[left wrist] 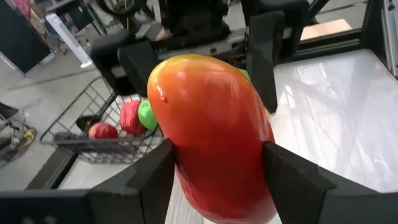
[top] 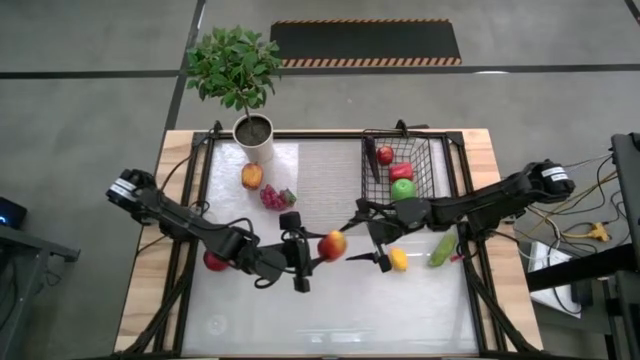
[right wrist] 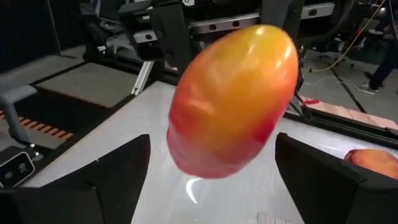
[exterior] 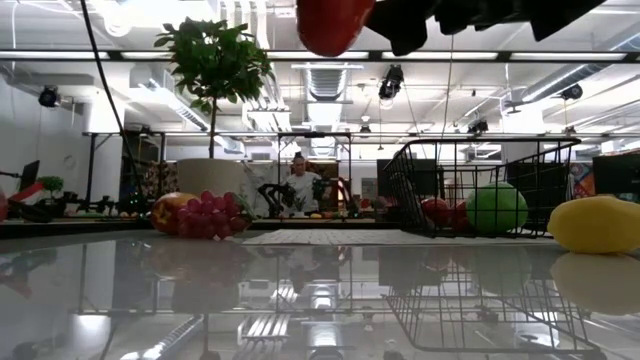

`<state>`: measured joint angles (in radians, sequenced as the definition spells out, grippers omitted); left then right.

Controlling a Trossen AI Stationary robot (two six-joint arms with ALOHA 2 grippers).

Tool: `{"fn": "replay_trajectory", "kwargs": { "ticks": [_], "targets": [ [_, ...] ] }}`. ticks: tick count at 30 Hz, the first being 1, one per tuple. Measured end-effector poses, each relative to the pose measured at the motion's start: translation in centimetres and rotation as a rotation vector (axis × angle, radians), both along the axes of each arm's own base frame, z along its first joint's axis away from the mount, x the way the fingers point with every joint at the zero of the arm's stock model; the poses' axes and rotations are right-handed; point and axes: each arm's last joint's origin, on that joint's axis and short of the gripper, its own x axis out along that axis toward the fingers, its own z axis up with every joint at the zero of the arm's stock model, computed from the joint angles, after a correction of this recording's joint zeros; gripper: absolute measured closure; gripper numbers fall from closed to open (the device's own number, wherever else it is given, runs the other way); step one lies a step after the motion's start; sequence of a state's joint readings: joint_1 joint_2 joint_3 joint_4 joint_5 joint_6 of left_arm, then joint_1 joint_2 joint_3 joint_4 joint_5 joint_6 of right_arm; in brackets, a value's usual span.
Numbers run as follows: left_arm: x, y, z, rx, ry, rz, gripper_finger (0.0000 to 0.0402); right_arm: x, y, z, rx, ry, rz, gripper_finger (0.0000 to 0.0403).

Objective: Build produce basket
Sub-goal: Put the orange mango into the wire basket

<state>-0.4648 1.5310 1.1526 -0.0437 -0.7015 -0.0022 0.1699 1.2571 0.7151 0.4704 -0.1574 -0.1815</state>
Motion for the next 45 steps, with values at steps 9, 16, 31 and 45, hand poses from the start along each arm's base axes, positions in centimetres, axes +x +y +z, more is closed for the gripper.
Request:
{"fn": "replay_trajectory", "kwargs": {
  "ticks": [9, 16, 31, 45],
  "targets": [
    [0.8, 0.4, 0.2, 0.008, -0.053, 0.005, 0.0197, 0.3, 0.0, -0.3, 0.047, 0.014, -0.008, 0.0076],
    [1.2, 1.1, 0.3, -0.005, -0.059, 0.021, 0.0197, 0.3, 0.0, -0.1, 0.049, -0.001, -0.015, 0.0076],
    [1.2, 1.1, 0.5, 0.007, -0.071, 0.01, 0.016, 0.3, 0.0, 0.0, 0.05, -0.014, -0.016, 0.0153],
    [1.0, 1.2, 0.7, 0.114, -0.044, -0.012, 0.0111, 0.1, -0.1, 0.0, 0.058, 0.011, -0.06, 0.0164]
  ]
}}
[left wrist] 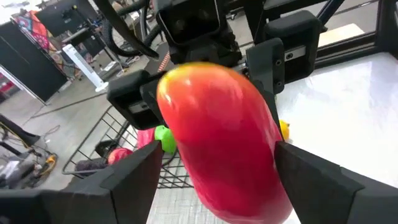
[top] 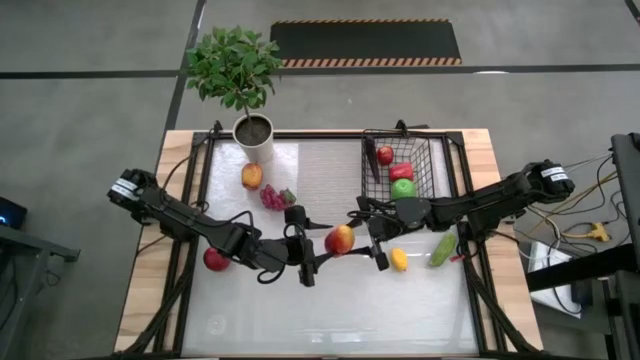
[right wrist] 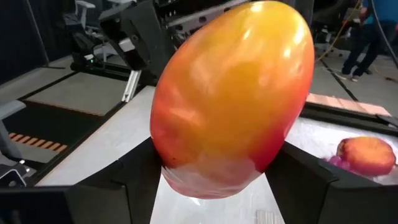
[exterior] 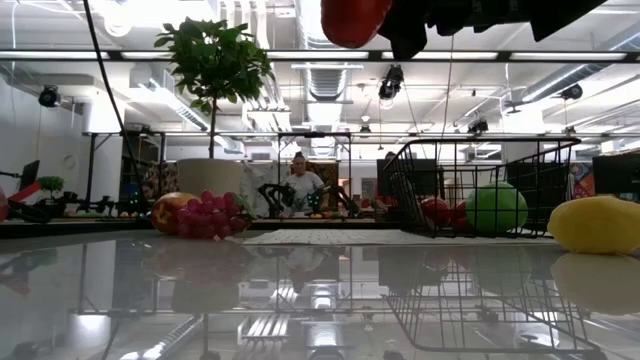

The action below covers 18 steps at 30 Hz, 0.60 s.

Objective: Build produce basket
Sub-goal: Put the orange mango into the wire basket

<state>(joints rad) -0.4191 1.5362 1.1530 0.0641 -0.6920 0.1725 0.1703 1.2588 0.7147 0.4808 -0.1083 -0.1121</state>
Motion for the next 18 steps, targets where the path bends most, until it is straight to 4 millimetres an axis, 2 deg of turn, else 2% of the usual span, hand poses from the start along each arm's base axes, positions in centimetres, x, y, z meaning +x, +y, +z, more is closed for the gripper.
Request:
{"fn": "replay_trajectory", "kwargs": {
  "ticks": [11, 14, 18],
  "targets": [
    [-1.3, 0.4, 1.4, 0.132, 0.036, -0.04, 0.0111, -1.8, -1.1, 0.2, 0.042, 0.173, -0.219, 0.0164],
    [-1.8, 0.7, 1.8, 0.143, 0.036, -0.044, 0.0111, -2.1, -1.8, 1.2, 0.052, 0.267, -0.291, 0.0164],
    [-2.7, 1.0, 1.4, 0.157, 0.036, -0.051, 0.0111, -2.3, -3.0, 3.1, 0.021, 0.421, -0.418, 0.0164]
  ]
}}
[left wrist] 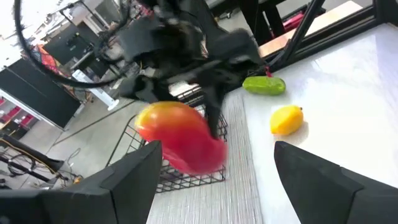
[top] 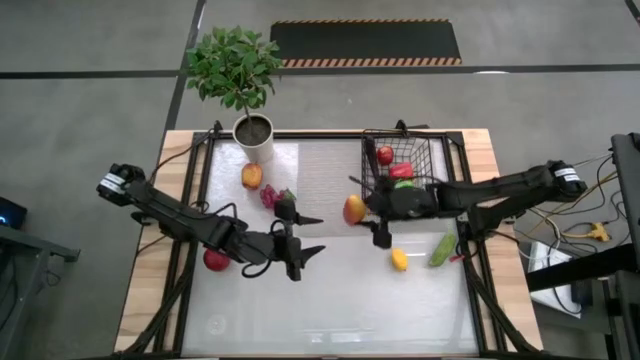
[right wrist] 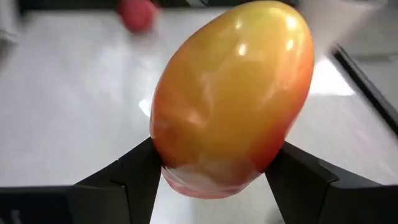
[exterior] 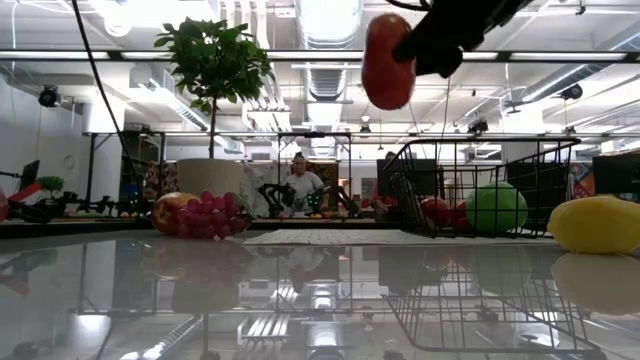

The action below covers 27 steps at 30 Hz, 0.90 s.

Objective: Build produce basket
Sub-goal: Put the orange mango into the wire basket

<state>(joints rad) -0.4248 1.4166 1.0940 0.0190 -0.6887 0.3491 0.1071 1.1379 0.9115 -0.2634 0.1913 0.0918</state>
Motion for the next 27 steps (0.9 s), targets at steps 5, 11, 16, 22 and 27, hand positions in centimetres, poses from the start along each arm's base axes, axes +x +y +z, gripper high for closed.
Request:
{"fn": "replay_trajectory", "kwargs": {
  "ticks": [5, 11, 16, 22, 27],
  "targets": [
    [-1.1, 0.6, -0.5, 0.0, -0.028, -0.002, 0.0111, 0.1, -2.2, 2.8, 0.009, 0.185, -0.155, 0.0163],
    [-2.5, 1.4, -1.0, 0.028, -0.022, 0.027, 0.0111, -0.3, -6.2, 5.4, 0.142, 0.345, -0.405, 0.0163],
    [-3.8, 2.1, -2.0, 0.04, -0.031, 0.086, 0.0111, -1.2, -10.1, 5.1, 0.328, 0.516, -0.585, 0.0163],
    [-4.8, 2.6, -1.8, 0.063, -0.052, 0.099, 0.0111, -1.0, -13.5, 2.0, 0.554, 0.664, -0.675, 0.0163],
    [-5.3, 2.8, -1.6, 0.064, -0.058, 0.101, 0.0111, 0.2, -15.3, -1.0, 0.649, 0.772, -0.714, 0.0163]
  ]
}}
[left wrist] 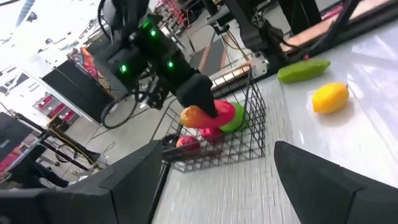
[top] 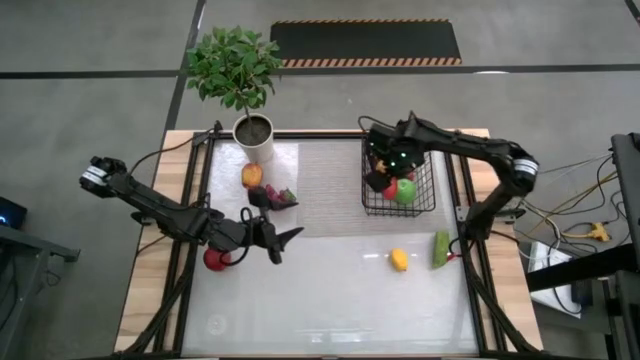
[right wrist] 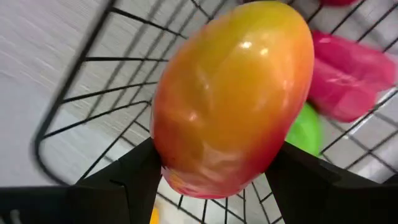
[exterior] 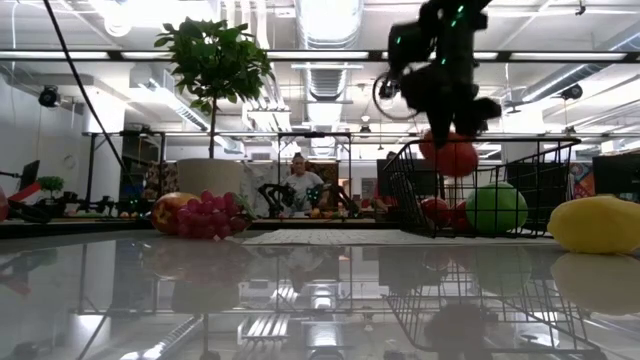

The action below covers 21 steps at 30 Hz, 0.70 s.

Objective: Build produce basket
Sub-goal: Put the orange mango into the wire basket

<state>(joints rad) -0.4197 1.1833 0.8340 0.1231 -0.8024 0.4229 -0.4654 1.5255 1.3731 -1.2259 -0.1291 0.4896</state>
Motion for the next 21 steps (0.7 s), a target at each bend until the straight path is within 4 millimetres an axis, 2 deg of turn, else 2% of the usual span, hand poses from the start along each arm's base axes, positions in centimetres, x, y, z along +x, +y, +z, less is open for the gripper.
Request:
{"fn": "replay_trajectory", "kwargs": {
  "ticks": [5, 10, 16, 21],
  "targets": [
    [-0.5, 0.2, -1.4, 0.025, 0.041, 0.017, 0.0111, 1.3, -0.8, -2.7, 0.118, 0.05, -0.022, 0.0163],
    [-0.7, 0.4, -1.3, 0.031, 0.026, 0.063, 0.0111, 2.0, -1.1, -4.7, 0.155, 0.105, -0.023, 0.0163],
    [-0.7, 0.4, -1.3, 0.032, 0.027, 0.066, 0.0111, 2.6, -1.4, -5.4, 0.156, 0.105, -0.019, 0.016],
    [-0.7, 0.4, -1.3, 0.033, 0.028, 0.066, 0.0111, 2.7, -1.5, -5.4, 0.146, 0.087, -0.02, 0.013]
  ]
}}
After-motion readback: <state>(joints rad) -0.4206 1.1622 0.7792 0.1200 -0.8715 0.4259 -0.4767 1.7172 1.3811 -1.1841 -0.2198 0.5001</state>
